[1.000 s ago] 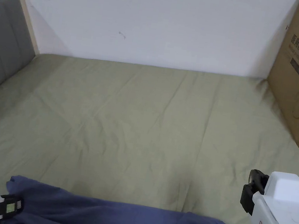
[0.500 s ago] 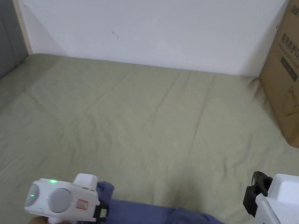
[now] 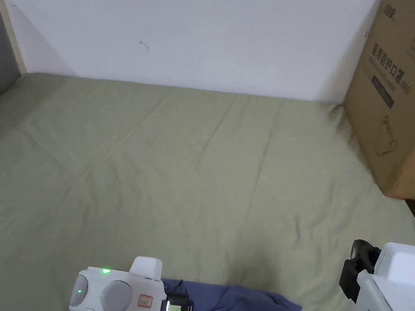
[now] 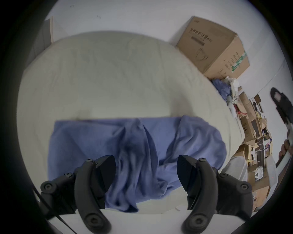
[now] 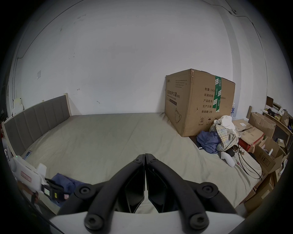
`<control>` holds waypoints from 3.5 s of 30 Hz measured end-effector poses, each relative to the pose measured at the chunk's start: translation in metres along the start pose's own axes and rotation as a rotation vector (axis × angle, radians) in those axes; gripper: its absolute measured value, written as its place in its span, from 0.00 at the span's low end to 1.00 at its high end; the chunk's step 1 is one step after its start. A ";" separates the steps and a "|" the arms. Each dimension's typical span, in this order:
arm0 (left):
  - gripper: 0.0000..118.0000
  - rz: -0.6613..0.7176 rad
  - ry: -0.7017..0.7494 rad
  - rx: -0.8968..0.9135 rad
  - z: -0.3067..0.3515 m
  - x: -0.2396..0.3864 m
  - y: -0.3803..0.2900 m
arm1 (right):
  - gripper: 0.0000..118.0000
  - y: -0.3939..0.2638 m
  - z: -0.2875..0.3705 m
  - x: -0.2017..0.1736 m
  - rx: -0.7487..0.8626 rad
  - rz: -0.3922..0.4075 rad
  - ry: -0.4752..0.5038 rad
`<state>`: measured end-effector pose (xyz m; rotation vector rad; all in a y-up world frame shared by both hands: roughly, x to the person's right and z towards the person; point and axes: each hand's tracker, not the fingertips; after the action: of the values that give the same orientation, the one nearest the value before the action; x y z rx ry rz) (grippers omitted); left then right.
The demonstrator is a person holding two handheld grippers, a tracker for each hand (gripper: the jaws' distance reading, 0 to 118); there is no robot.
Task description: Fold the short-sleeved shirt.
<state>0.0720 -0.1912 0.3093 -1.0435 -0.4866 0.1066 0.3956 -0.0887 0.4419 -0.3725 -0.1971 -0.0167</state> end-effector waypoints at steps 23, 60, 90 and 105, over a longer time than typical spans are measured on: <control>0.00 -0.089 0.119 0.115 -0.014 -0.033 -0.042 | 0.00 0.003 -0.004 -0.011 -0.004 0.004 0.033; 0.88 0.364 -0.070 0.017 0.019 -0.180 -0.031 | 0.00 0.001 -0.006 -0.015 -0.027 0.014 0.036; 0.08 0.176 0.209 0.148 0.116 -0.196 -0.019 | 0.00 0.001 -0.011 -0.011 -0.027 -0.004 0.048; 0.08 -0.062 0.037 0.054 0.072 -0.024 0.036 | 0.00 -0.002 -0.004 -0.011 -0.022 -0.012 0.069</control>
<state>0.0240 -0.1223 0.2997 -0.9747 -0.4800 0.0454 0.3855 -0.0923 0.4366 -0.3920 -0.1314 -0.0437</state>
